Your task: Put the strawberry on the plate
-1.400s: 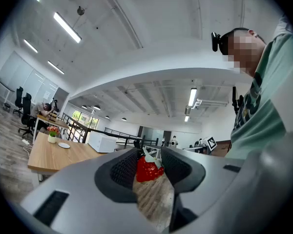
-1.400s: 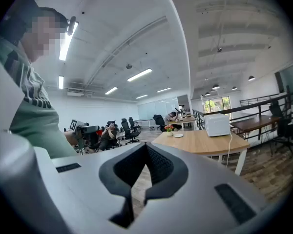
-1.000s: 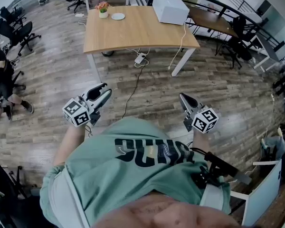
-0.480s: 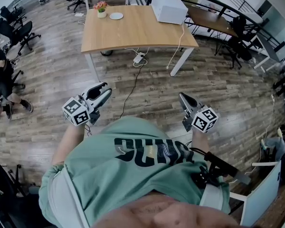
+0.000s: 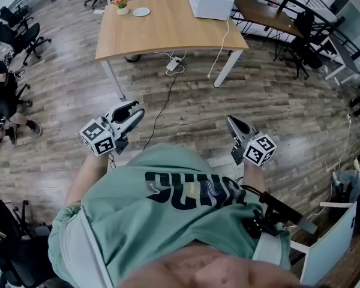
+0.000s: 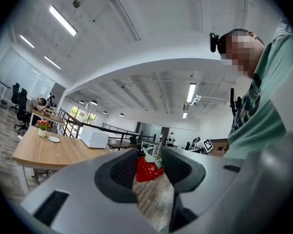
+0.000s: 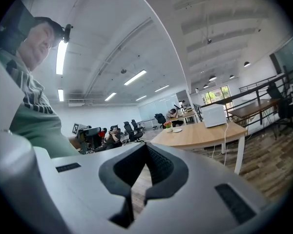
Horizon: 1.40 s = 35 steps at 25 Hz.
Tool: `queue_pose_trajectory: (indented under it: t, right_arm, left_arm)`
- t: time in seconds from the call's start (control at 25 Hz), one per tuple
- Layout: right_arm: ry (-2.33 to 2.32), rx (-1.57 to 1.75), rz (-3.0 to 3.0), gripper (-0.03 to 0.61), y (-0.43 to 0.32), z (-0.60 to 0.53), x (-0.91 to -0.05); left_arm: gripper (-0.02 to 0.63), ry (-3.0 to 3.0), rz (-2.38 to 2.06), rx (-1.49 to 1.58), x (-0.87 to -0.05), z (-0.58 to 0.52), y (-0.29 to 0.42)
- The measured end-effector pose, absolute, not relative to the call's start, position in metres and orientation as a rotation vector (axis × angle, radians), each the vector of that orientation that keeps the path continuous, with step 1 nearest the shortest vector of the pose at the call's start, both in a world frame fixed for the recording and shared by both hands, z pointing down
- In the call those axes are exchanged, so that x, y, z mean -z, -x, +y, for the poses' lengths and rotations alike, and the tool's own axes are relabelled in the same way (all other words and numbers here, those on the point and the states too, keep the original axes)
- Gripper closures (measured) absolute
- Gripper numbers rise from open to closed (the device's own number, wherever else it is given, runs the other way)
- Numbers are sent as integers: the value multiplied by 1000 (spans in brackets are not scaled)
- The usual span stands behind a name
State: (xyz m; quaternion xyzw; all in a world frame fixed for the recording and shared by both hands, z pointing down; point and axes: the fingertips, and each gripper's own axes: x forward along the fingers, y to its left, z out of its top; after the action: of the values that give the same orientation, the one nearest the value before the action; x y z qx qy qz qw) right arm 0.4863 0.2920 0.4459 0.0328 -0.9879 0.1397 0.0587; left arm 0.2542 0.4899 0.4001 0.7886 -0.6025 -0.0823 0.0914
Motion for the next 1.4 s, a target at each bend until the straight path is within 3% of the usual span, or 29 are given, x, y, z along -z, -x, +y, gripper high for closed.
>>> queue_pose_trajectory:
  t: [0.4,0.68,1.4]
  right_arm:
    - [-95,-521,-3001,571,-524,255,-467]
    - [-110,-567,-2961,571,-498,247,-489]
    - [-253,-420,-2920,571,-238,233,-456]
  left_arm:
    - [459,-2321,-1747,197,-406,445,-296]
    - [459,-2305,-1716,205,-422,433,-271]
    - [459,-2463,-1502,268,-419,380,-6]
